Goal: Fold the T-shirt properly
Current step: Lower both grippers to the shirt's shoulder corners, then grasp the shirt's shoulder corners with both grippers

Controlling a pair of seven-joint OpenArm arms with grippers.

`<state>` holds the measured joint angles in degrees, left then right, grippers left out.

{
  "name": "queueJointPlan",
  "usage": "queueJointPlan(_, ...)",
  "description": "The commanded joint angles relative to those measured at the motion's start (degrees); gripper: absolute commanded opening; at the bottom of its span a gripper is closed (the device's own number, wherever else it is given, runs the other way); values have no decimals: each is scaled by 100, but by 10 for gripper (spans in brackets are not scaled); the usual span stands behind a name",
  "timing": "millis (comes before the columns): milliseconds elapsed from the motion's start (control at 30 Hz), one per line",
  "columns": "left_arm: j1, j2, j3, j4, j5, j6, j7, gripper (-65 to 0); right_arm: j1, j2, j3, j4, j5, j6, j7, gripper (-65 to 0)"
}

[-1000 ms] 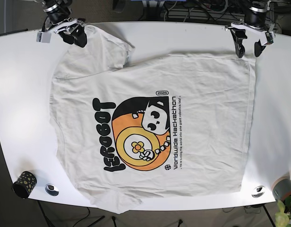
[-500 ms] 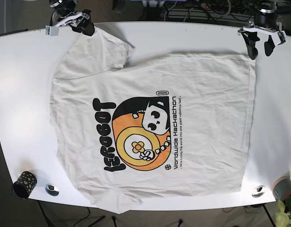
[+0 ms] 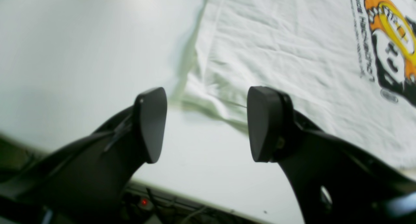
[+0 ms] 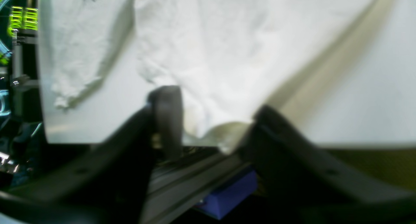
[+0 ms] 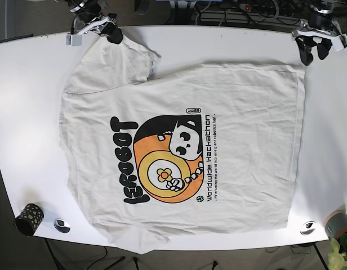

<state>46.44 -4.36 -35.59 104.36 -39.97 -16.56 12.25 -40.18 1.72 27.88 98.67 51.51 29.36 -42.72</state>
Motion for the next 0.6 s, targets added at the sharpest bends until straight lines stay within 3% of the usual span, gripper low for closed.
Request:
queueJointPlan(0,-182,-61,-243,-49,-192,-248,283,-286,-12,61,30,54,76,48,4,-590)
queueJointPlan(67,-340,-61,-515,-154,-236,-547,669,-286,14,70,39,54,67,48,4,-645)
queueJointPlan(167,-657,-34,-1025,-295,-245,-1074,1425,-289,5,70,56,89,67,48,4,-650)
queueJointPlan(333,-1061,-61,-1456,-321,-228,-1812,2164,-287,14,70,56,98,67,48,4,-650)
queueJointPlan(567,-1483,-184,-1641,-708,-61,-1918,2920,-287,23,70,30,106,76,48,4,-650)
